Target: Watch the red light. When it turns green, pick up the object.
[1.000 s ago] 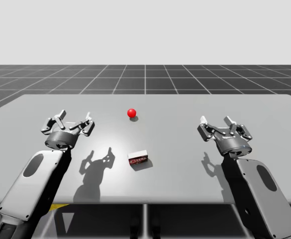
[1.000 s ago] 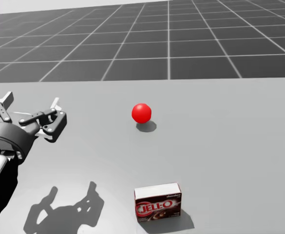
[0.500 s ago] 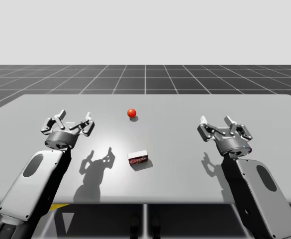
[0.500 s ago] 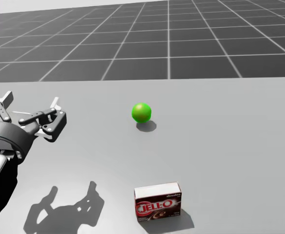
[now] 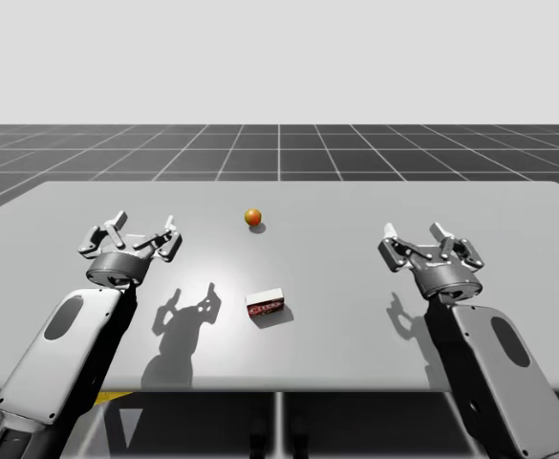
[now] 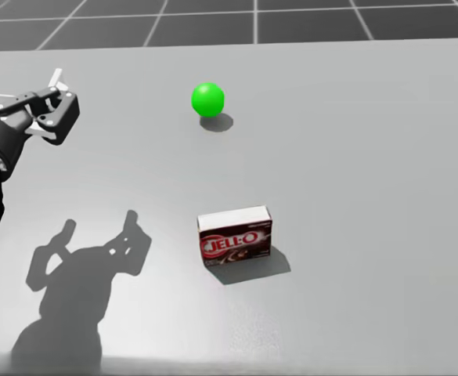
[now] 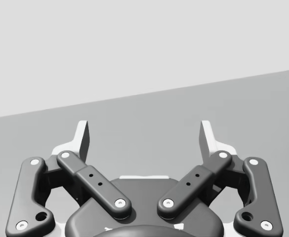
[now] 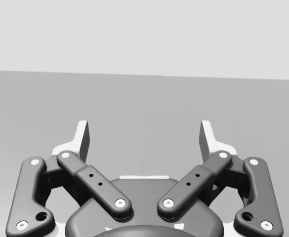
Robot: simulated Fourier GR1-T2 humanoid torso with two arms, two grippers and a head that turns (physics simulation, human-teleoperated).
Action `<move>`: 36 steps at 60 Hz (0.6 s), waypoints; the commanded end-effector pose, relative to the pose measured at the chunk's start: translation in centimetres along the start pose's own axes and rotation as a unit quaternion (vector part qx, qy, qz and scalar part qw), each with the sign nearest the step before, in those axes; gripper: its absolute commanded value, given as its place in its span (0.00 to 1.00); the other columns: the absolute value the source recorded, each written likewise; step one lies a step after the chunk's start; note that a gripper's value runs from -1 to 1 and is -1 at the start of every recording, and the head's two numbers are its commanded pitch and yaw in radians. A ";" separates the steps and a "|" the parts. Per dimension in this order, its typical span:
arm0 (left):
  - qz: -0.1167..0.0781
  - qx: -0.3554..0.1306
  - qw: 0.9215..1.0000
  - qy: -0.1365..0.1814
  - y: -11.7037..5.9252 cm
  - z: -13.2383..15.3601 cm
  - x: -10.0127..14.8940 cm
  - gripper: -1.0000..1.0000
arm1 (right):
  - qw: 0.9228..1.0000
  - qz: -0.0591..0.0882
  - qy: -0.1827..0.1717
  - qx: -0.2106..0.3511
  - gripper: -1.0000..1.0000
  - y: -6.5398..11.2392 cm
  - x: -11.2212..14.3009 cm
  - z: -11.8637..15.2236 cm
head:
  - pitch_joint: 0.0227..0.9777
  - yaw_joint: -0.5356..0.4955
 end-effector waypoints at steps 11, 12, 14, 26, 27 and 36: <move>0.002 -0.011 1.000 0.003 -0.2 0.1 0.1 0.00 | 1.000 0.004 0.004 0.004 0.00 0.3 -0.2 -0.1 | 0.88 0.58; 0.001 -0.012 1.000 0.004 -0.3 0.1 0.1 0.00 | 1.000 0.004 0.004 0.004 0.00 0.3 -0.2 -0.1 | 0.88 0.58; -0.002 -0.017 1.000 0.006 -0.4 0.2 0.1 0.00 | 1.000 0.005 0.004 0.004 0.00 0.3 -0.2 -0.1 | 0.88 0.58; 0.006 -0.080 0.997 0.017 -1.1 1.3 1.0 0.00 | 1.000 0.014 0.003 0.002 0.00 0.4 -0.4 -0.1 | 0.88 0.59; 0.009 -0.086 0.996 0.016 -1.1 1.4 1.1 0.00 | 1.000 0.014 0.003 0.002 0.00 0.4 -0.4 -0.1 | 0.88 0.59; 0.019 -0.189 0.982 0.008 -1.4 3.7 2.4 0.00 | 1.000 0.011 0.004 0.002 0.00 0.5 -0.3 0.0 | 0.89 0.59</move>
